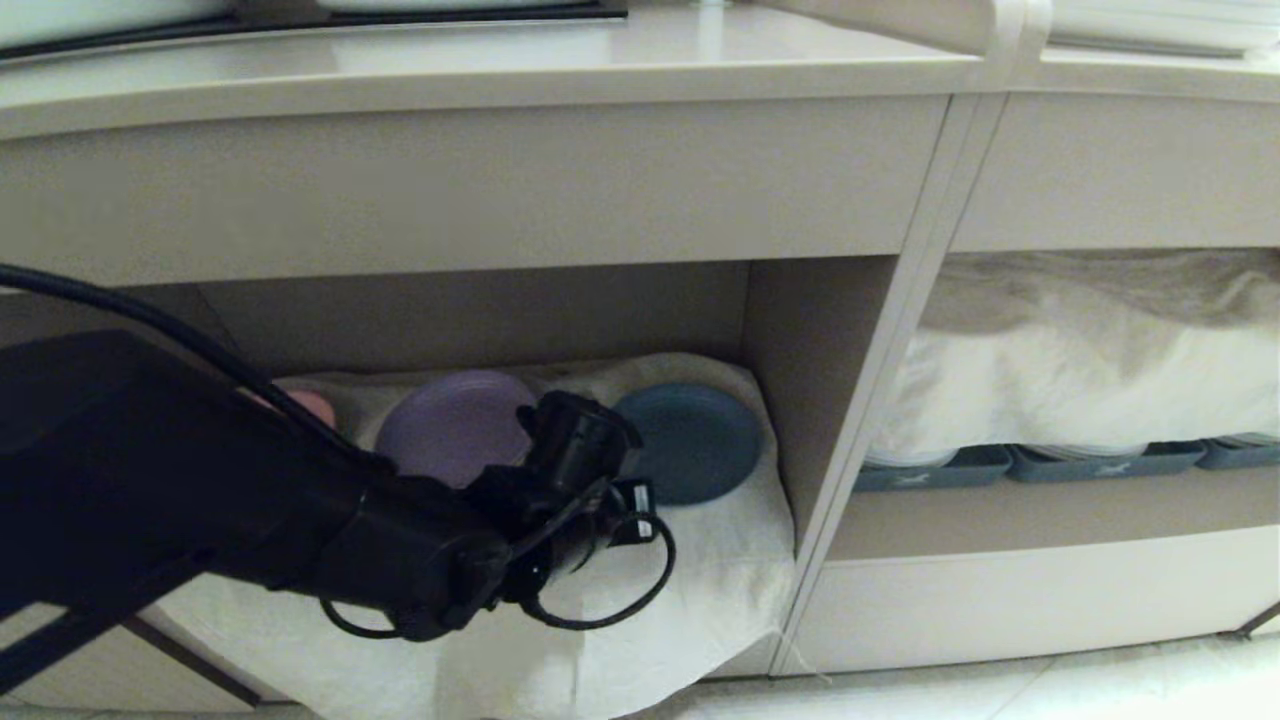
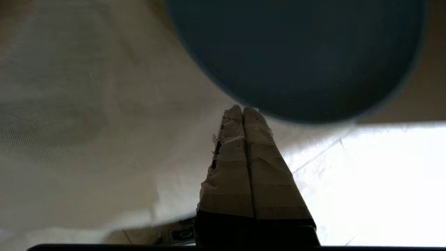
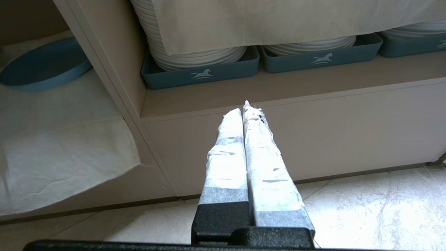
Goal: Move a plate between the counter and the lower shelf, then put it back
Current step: Pick up the plate in the cupboard
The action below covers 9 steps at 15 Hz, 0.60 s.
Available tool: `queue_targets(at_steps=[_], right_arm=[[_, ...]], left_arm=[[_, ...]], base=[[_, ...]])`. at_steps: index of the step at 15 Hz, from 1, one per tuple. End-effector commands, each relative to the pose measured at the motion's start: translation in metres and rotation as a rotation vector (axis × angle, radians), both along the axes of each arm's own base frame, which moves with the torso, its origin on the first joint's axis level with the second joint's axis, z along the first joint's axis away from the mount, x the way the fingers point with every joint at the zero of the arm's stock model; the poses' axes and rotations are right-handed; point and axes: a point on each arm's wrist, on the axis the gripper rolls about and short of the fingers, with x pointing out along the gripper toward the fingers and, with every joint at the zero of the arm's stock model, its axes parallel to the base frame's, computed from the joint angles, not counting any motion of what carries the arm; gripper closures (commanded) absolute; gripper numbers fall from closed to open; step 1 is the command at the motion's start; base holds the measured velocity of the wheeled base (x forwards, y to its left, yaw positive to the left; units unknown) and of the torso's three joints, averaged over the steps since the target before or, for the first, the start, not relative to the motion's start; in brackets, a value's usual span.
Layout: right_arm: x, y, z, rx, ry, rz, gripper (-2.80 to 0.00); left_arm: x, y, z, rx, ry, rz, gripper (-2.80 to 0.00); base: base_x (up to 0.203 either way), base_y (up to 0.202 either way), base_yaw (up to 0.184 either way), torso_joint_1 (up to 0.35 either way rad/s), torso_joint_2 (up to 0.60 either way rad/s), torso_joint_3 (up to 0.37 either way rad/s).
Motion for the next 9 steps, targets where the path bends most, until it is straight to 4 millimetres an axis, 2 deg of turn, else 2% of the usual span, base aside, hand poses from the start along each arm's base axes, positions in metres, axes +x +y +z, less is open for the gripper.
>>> queue_targets(at_steps=[1, 9], right_arm=[[0.000, 0.000, 0.000, 0.001, -0.001, 0.000, 0.00], [0.000, 0.000, 0.000, 0.000, 0.000, 0.000, 0.00]], left_arm=[[0.012, -0.004, -0.002, -0.011, 0.015, 0.043, 0.00], [0.039, -0.001, -0.003, -0.019, 0.015, 0.098, 0.00]], base=[[0.000, 0.000, 0.000, 0.000, 0.00, 0.000], [0.000, 0.000, 0.000, 0.000, 0.00, 0.000]])
